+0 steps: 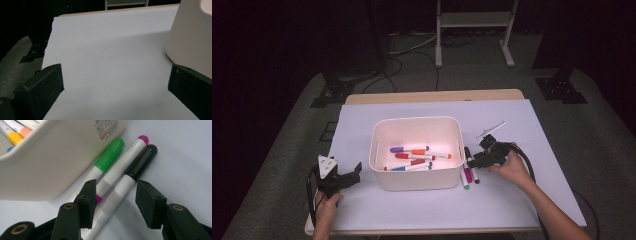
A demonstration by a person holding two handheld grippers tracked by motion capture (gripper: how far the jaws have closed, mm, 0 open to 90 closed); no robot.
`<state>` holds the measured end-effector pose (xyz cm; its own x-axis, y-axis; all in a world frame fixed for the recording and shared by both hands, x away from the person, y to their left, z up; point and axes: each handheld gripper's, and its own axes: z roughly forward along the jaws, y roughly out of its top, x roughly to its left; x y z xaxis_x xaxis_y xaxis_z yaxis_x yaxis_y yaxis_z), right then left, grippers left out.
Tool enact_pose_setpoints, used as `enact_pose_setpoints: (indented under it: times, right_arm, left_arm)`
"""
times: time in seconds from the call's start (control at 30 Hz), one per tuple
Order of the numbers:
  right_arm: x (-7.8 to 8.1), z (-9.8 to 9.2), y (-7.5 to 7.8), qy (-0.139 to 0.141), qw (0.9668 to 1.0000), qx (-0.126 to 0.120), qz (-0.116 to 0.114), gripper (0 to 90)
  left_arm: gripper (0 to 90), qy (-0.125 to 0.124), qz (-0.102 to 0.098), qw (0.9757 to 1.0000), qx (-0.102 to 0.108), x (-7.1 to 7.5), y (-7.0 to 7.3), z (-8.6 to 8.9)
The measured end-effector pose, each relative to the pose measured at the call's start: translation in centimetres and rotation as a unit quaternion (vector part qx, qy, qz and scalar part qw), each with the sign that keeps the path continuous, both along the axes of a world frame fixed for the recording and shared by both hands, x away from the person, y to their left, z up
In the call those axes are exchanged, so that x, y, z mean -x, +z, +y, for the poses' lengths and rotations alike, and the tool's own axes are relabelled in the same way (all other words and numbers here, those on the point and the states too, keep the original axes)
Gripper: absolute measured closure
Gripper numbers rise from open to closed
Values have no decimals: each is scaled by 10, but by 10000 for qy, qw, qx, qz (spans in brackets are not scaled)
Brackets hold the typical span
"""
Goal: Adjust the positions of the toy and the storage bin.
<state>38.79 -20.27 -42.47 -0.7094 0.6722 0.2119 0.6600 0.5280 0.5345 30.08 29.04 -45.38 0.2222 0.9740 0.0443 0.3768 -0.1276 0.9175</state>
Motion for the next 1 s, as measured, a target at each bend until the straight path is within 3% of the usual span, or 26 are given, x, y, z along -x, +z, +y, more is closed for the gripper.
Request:
enact_pose_setpoints:
  times: [0.03,0.07,0.13,0.3,0.6,0.8,1.0]
  right_arm:
    - [0,0,0,0,10000,0,0,504]
    - [-1,2,-3,-91,9998,191,-5,506]
    - [-1,1,-5,-141,9994,323,-31,512]
    - [2,-8,-8,-278,9986,435,-58,517]
    - [9,-52,-8,-818,9947,593,-202,552]
    - [13,-64,-10,-1016,9915,726,-379,651]
    - [16,-65,-11,-1083,9888,852,-573,749]
  left_arm:
    - [0,0,0,10000,0,0,0,0]
    - [0,2,-7,10000,9,0,0,0]
    - [0,-2,-9,10000,2,0,0,0]
    - [0,3,-7,10000,8,0,0,0]
    - [0,5,-2,10000,-16,0,0,0]
    - [0,13,-2,10000,1,0,0,0]
    - [0,8,-5,10000,2,0,0,0]
